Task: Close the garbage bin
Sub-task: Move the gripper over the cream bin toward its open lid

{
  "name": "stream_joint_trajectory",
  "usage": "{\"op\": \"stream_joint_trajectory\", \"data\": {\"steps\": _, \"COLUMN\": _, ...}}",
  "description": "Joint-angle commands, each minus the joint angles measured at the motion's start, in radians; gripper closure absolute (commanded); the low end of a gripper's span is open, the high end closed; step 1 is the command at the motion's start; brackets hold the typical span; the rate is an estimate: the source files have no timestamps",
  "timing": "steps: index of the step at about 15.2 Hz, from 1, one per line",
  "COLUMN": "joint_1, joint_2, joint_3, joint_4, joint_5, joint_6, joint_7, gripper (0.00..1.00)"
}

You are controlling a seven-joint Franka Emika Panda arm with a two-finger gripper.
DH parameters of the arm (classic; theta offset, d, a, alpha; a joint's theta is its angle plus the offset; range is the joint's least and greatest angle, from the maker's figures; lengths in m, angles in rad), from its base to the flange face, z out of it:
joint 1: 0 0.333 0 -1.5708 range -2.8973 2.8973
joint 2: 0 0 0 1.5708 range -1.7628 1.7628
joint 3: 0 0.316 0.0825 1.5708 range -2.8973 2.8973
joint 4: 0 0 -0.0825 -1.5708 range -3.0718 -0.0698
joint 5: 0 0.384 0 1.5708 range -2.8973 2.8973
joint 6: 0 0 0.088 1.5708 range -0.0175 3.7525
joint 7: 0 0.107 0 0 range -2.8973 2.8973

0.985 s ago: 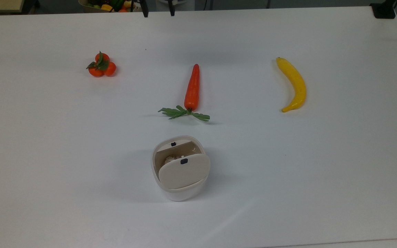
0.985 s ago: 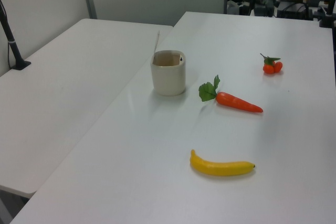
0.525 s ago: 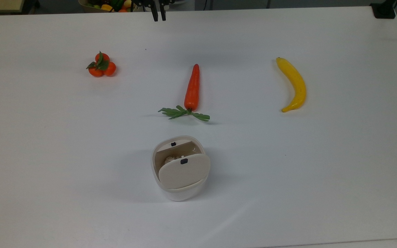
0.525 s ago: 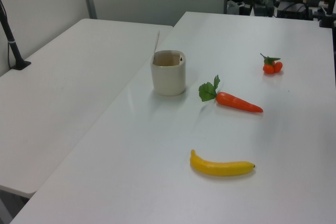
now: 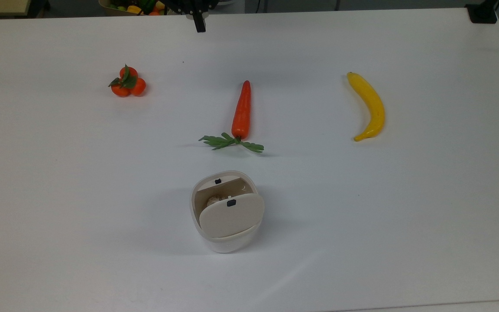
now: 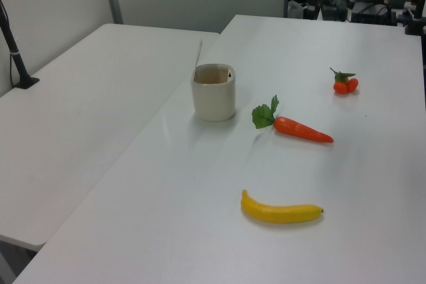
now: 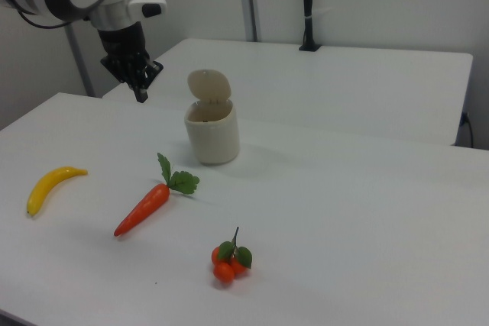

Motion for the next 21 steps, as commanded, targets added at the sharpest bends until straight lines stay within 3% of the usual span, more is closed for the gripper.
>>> {"op": "stream_joint_trajectory", "data": {"steps": 1, "joint_1": 0.015, "joint_2": 0.012, "joint_3": -0.018, "joint_4": -0.023, "joint_5": 0.020, "joint_6": 0.080, "joint_7": -0.029, "gripper": 1.00}}
{"op": "stream_joint_trajectory", "data": {"steps": 12, "joint_1": 0.020, "joint_2": 0.120, "joint_3": -0.009, "joint_4": 0.017, "joint_5": 0.053, "joint_6": 0.442, "joint_7": 0.001, "gripper": 1.00}}
{"op": "stream_joint_trajectory", "data": {"steps": 21, "joint_1": 0.031, "joint_2": 0.327, "joint_3": -0.009, "joint_4": 0.218, "joint_5": 0.047, "joint_6": 0.643, "joint_7": 0.144, "gripper": 1.00}}
